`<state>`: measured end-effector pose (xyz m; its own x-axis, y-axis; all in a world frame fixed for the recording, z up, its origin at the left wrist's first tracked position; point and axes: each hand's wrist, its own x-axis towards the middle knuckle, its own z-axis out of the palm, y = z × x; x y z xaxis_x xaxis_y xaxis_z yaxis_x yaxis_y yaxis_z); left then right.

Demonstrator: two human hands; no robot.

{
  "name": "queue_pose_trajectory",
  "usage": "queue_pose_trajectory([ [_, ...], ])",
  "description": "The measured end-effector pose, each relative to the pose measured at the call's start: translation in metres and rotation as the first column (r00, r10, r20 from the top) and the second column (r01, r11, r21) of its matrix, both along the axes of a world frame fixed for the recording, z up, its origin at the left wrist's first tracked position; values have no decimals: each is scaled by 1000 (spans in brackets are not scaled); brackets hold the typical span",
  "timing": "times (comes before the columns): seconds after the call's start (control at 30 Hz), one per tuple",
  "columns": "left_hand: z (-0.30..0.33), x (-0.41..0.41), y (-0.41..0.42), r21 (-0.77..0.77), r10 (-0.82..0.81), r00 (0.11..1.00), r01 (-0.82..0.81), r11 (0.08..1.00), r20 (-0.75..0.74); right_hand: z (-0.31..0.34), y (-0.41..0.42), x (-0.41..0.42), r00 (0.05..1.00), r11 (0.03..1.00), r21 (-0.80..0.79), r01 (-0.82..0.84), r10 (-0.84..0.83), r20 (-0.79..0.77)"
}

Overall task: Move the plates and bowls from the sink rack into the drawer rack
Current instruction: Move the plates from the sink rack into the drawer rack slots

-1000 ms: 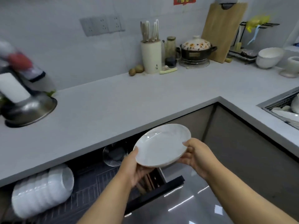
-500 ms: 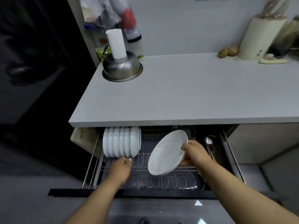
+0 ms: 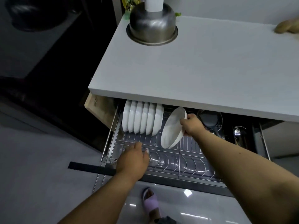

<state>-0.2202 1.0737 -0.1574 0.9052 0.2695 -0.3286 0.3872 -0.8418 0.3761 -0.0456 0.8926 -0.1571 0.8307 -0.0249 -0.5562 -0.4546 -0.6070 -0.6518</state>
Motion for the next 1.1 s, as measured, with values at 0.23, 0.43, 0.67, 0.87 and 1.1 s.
queue_pose_trajectory([
  [0.23, 7, 0, 0, 13, 13, 1000, -13, 1000, 6, -41, 14, 38, 1000, 996, -84, -28, 27, -6],
  [0.43, 1, 0, 1, 10, 2, 1000, -2, 1000, 29, -18, 42, 34, 992, 974, -192, -119, 123, 11],
  [0.67, -5, -2, 1, 13, -28, 997, 27, 1000, 74, -29, 58, 42, 971, 933, -286, -219, 236, 28],
  [0.87, -9, -6, 2, -28, -8, 993, 11, 1000, 115, -39, 70, 41, 945, 903, -305, -304, 325, 22],
  [1.1, -12, -5, 2, -45, 5, 988, 2, 999, 157, -45, 74, 46, 945, 905, -287, -315, 326, -11],
])
